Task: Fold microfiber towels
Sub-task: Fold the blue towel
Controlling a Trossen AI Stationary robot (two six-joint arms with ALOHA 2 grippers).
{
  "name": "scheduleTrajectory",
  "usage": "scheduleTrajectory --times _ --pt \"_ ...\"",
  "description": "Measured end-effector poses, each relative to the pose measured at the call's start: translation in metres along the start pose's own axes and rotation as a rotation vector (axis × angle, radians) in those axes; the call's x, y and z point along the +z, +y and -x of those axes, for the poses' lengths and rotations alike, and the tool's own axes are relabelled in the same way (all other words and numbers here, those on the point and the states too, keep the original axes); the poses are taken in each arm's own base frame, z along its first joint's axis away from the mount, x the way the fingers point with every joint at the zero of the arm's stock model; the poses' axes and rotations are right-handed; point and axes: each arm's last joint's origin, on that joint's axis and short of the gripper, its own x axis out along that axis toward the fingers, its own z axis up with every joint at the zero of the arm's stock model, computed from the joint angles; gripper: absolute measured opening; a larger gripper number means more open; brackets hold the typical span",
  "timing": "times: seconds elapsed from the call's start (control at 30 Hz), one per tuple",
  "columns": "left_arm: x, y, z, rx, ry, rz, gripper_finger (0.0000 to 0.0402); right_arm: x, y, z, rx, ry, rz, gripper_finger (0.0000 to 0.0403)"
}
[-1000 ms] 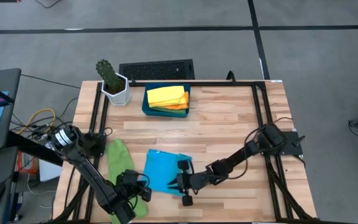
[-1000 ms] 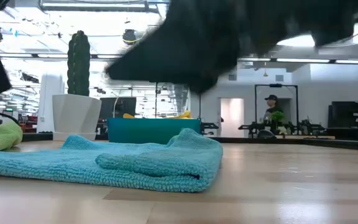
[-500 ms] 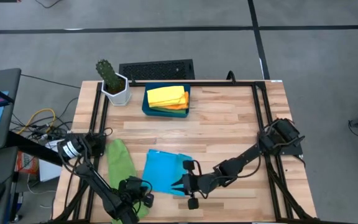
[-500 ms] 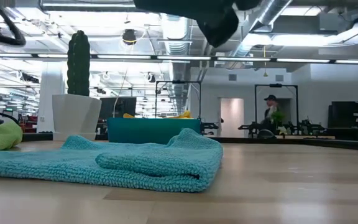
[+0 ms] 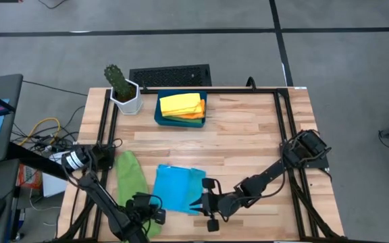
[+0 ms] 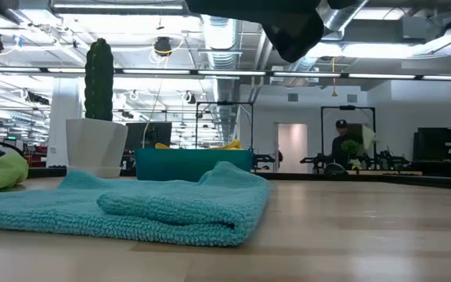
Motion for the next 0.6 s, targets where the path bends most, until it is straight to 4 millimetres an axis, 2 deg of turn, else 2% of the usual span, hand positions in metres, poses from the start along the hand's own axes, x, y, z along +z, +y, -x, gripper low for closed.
scheduleTrajectory --times 0.13,0.23,0.37,0.6 --pt "0.009 -0.003 0.008 -0.005 -0.074 -0.027 0.0 0.0 0.002 0.001 0.006 -0.001 0.001 0.0082" --pt "0.01 -0.004 0.009 0.019 -0.061 -0.03 0.0 -0.001 0.005 0.002 0.012 0.002 -0.003 0.0082" --pt "0.006 0.0 0.0 0.11 -0.022 -0.066 0.0 -0.002 0.005 0.002 0.011 0.005 -0.004 0.0082" --pt "-0.011 0.006 -0.021 0.149 -0.007 -0.079 0.0 -0.003 0.005 0.002 0.008 0.019 -0.014 0.0082"
